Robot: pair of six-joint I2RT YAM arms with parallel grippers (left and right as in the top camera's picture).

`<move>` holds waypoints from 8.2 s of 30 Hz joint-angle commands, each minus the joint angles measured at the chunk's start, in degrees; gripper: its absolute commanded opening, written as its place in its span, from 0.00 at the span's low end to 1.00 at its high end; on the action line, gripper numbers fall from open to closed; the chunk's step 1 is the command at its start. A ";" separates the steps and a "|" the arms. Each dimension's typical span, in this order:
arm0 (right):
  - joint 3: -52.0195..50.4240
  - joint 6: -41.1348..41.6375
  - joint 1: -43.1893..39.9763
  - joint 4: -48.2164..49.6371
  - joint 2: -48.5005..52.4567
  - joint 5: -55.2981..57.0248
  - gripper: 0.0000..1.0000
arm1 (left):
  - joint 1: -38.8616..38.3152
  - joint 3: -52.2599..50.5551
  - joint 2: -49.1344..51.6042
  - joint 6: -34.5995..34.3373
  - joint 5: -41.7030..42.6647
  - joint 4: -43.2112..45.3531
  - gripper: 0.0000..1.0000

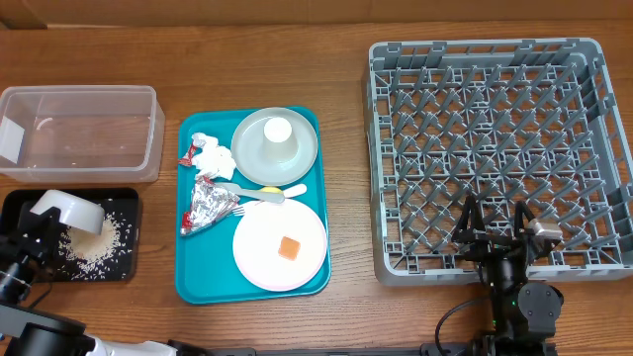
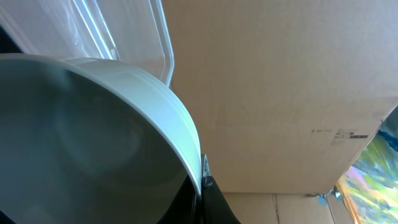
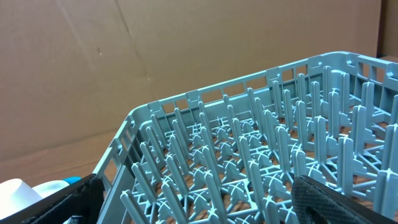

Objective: Sort waste into correct bins and load items into the dishwasher rack
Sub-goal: 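Tilt the bowl with the left gripper to pour rice onto black tray, then carry the empty bowl back and set it on the teal tray, then release the bowl and raise the left gripper away from the tray, then reach the right gripper to the grey bowl and grasp its rim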

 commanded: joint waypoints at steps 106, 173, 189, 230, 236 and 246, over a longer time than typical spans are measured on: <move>-0.59 0.44 -0.33 0.37 -0.15 0.57 1.00 | -69.13 14.88 -22.23 -51.25 -83.65 -10.08 1.00; -0.59 19.69 -0.33 10.64 -0.15 -12.57 1.00 | -64.41 23.80 -22.77 -48.26 -77.83 -10.73 1.00; 10.14 29.68 -0.31 30.58 1.53 -29.05 1.00 | -52.70 27.39 -22.75 -48.28 -78.82 -7.13 1.00; 67.69 -12.37 48.59 -1.31 77.11 -7.91 1.00 | -52.72 27.30 -22.75 -48.28 -78.79 -7.15 1.00; 67.69 -5.03 52.54 -1.84 86.60 -8.48 1.00 | -52.72 27.30 -22.75 -48.28 -78.79 -7.15 1.00; 67.69 -2.58 54.62 -1.31 90.25 -14.47 1.00 | -52.72 27.30 -22.75 -48.28 -78.79 -7.15 1.00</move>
